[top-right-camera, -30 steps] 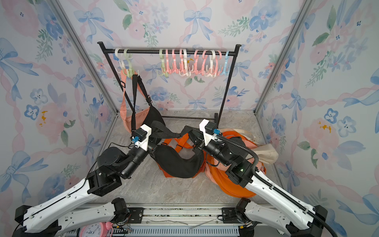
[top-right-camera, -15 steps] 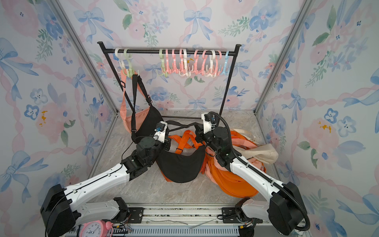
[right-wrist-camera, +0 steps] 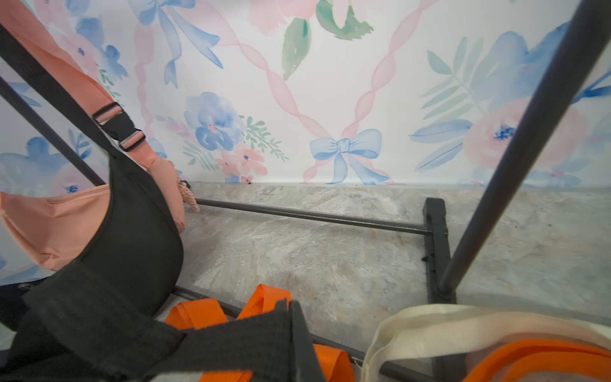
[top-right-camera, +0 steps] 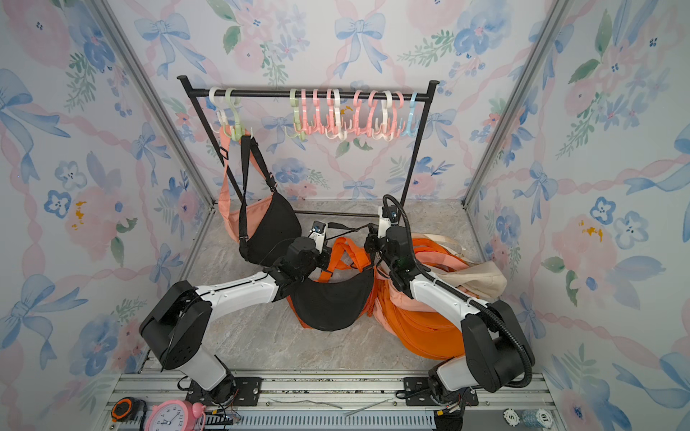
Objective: Take the bag off the hook
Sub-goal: Place the bag inside the bag.
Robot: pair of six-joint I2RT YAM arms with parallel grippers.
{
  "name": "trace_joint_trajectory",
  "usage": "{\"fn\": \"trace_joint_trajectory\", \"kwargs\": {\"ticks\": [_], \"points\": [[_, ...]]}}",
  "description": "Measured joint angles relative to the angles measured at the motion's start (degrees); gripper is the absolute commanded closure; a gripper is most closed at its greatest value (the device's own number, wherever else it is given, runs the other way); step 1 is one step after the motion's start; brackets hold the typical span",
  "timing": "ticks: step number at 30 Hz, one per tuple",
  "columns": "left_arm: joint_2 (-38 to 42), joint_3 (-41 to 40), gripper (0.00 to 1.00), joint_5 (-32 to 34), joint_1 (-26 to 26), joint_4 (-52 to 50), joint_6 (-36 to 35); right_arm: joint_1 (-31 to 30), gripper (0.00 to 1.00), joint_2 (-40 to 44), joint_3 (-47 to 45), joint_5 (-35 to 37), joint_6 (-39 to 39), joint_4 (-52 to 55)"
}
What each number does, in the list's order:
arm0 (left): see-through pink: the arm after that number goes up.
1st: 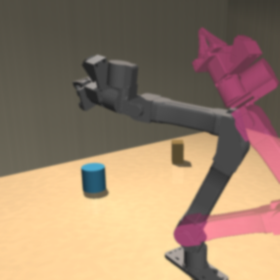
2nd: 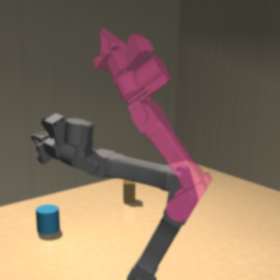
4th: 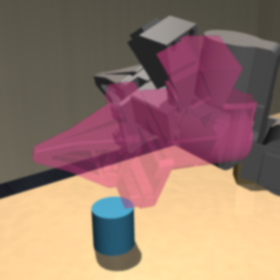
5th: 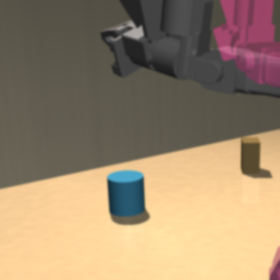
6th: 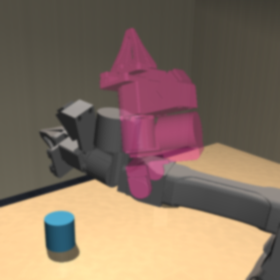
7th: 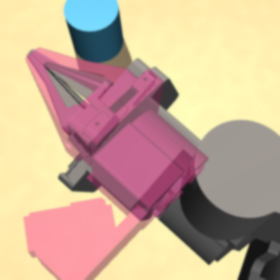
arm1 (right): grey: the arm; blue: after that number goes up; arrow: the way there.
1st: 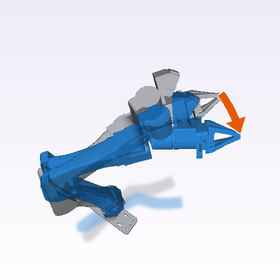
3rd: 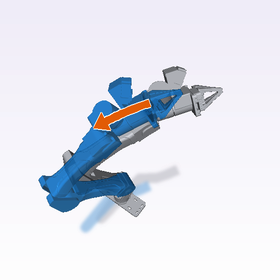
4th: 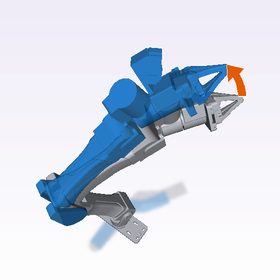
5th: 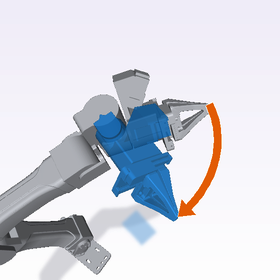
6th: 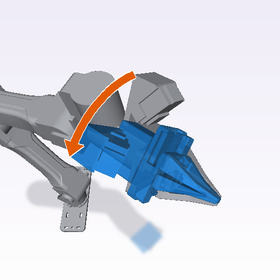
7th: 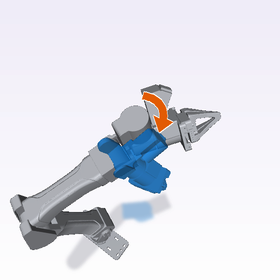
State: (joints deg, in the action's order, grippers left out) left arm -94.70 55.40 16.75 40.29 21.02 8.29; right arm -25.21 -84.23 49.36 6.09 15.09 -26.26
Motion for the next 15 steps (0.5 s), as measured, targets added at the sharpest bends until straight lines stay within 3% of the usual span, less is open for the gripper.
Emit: {"fn": "trace_joint_trajectory", "kwargs": {"ticks": [6,10,15], "points": [[-1.16,0.26,0.59,-5.42,-0.22,-3.82,1.99,3.61,0.85,-4.76,0.02,0.42,1.75,-0.02],[-1.16,0.15,0.52,-9.44,-0.24,-6.4,2.91,4.94,0.78,-6.71,0.37,0.37,2.71,0.07],[0.15,-0.79,0.46,-14.03,-0.04,-10.49,2.89,5.68,0.46,-8.0,1.44,-0.46,3.8,0.04]]}}
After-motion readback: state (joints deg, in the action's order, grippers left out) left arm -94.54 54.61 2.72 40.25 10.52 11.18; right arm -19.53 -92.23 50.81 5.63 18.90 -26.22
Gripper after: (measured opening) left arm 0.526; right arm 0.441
